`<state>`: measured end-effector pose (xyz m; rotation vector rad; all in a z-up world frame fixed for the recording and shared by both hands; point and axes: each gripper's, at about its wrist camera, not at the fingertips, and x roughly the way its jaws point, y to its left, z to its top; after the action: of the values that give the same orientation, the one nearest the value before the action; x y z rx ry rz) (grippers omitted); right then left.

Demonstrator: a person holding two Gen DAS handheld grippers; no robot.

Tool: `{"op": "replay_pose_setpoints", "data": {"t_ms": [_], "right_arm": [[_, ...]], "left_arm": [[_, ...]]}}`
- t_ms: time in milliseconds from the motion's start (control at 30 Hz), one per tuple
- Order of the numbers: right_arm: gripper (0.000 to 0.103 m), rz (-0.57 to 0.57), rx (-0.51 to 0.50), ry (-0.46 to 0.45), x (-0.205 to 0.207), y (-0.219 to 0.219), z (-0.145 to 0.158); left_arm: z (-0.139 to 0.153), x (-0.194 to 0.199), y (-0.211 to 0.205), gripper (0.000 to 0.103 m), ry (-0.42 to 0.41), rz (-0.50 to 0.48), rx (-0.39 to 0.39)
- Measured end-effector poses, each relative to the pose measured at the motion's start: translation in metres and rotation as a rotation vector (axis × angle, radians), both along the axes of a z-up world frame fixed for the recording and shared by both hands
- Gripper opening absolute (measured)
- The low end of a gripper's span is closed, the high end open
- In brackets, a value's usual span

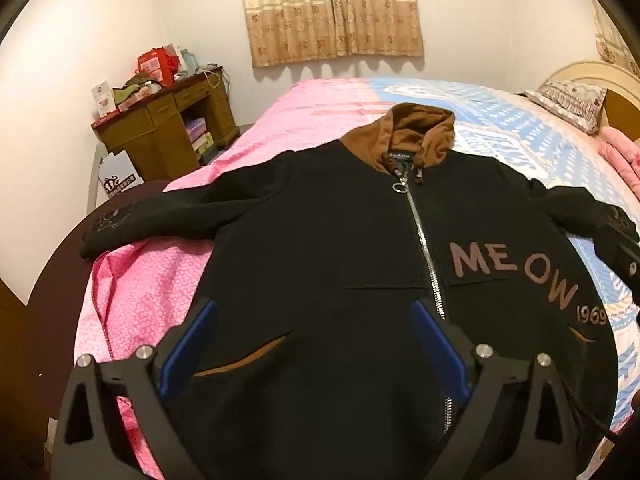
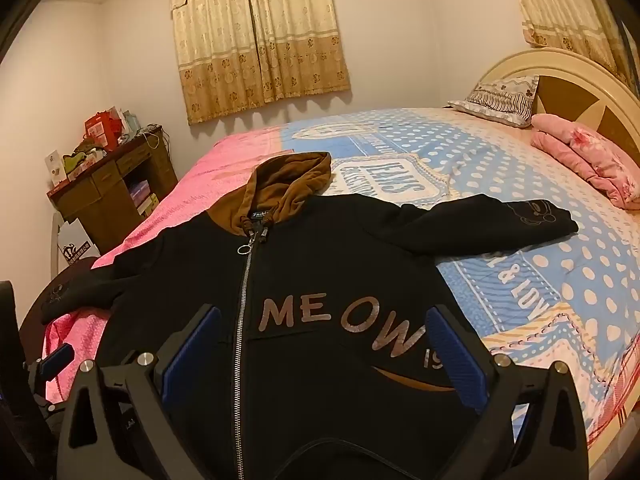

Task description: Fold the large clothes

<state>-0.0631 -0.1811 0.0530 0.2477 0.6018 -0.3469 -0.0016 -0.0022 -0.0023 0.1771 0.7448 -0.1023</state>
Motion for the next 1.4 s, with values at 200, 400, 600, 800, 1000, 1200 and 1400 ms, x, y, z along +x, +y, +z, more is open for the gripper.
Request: {"op": "replay_pose_setpoints", "data": {"t_ms": [200, 400, 600, 800, 1000, 1200, 1400], "right_arm": [[0.102, -0.013, 0.015, 0.007, -0.0017, -0.0083, -0.0016], [0.102, -0.007, 0.017, 0.011, -0.0016, -0.0082, -0.0033], [0.102, -0.002, 0.017, 0.013, -0.0012, -0.0059, -0.0041], [0.102, 0.000, 0.027, 0.017, -0.0008, -0.0068, -0.0059], [0.102, 0.003, 0.034, 0.020, -0.0004, -0.0075, -0.0071], [0.102, 0.000, 0.039, 0.018, -0.0014, -0.0081, -0.0075], [0.102, 0.001, 0.041, 0.021, -0.0022, -0.0086, -0.0075]], "left_arm": [[0.0013, -0.0002, 0.0010, 0.098, -0.007, 0.008, -0.001], [0.0015, -0.0001, 0.0018, 0.098, -0.002, 0.011, -0.001], [0.0006, -0.0012, 0.0022, 0.098, -0.002, 0.007, 0.000], [-0.0009, -0.0016, 0.0024, 0.098, 0.005, 0.007, 0.000], [-0.0023, -0.0007, 0.0026, 0.098, 0.008, 0.007, 0.000], [-0.0027, -0.0012, 0.0027, 0.098, 0.011, 0.006, -0.002], [-0.0026, -0.0011, 0.0030, 0.098, 0.012, 0.004, -0.001]]}}
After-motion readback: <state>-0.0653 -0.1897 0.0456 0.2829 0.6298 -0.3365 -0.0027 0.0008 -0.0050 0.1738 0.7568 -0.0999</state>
